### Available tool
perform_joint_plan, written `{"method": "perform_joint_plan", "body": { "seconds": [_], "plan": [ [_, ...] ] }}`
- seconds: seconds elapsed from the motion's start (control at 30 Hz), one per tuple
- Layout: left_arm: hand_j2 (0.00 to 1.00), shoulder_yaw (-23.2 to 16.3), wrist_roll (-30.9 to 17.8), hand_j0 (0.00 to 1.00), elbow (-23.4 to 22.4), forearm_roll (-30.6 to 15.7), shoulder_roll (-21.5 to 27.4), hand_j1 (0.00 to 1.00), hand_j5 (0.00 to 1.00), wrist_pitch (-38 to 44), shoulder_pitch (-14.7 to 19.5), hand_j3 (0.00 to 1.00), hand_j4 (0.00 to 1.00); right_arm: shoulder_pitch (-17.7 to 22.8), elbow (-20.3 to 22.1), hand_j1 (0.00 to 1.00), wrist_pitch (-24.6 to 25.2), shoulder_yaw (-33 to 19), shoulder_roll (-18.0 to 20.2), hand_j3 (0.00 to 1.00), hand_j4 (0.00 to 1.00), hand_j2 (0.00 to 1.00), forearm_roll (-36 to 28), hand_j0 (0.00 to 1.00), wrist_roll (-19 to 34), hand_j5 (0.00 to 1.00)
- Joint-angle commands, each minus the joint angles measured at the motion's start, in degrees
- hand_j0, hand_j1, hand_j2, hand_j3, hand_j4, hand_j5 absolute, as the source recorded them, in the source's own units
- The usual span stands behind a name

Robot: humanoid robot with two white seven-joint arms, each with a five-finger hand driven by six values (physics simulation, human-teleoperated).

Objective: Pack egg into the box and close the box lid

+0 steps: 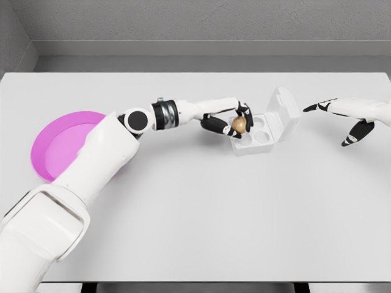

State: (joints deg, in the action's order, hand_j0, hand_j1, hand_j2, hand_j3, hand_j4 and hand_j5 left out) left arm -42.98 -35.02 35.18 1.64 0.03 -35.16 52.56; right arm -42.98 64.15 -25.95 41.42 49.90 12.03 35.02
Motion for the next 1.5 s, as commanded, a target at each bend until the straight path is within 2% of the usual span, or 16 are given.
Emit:
{"method": "perform_joint_plan", "body": {
  "seconds": [0.0,0.3,0.33,0.37,1.47],
  "plan": [
    [0.34,-1.05,0.02,0.34,0.94,-0.58,-0.03,0.34,0.34,0.16,0.00,0.34,0.34,0.00,0.01,1.00,0.11,-0.11,0.11,1.00,1.00,1.00,-0.25,1.00,-0.02,1.00],
    [0.34,-1.49,0.02,0.34,1.65,-0.58,-0.03,0.34,0.34,0.16,0.26,0.34,0.34,0.00,-0.07,1.00,0.11,-0.11,0.20,1.00,1.00,1.00,-0.25,1.00,-0.02,1.00],
    [0.39,-1.49,0.02,0.39,1.56,-0.67,-0.03,0.39,0.39,0.16,0.18,0.39,0.39,0.00,0.01,1.00,0.11,-0.11,0.20,1.00,1.00,1.00,-0.25,1.00,-0.02,1.00],
    [0.39,-1.49,0.02,0.39,1.56,-0.67,-0.03,0.39,0.39,0.16,0.09,0.39,0.39,0.00,0.01,1.00,0.11,-0.11,0.20,1.00,1.00,1.00,-0.25,1.00,-0.02,1.00],
    [0.39,-1.58,0.02,0.39,1.82,0.12,-0.03,0.39,0.39,0.16,-0.09,0.39,0.39,0.00,0.01,1.00,0.11,-0.11,0.37,1.00,1.00,1.00,-0.16,1.00,-0.02,1.00]
  ]
}}
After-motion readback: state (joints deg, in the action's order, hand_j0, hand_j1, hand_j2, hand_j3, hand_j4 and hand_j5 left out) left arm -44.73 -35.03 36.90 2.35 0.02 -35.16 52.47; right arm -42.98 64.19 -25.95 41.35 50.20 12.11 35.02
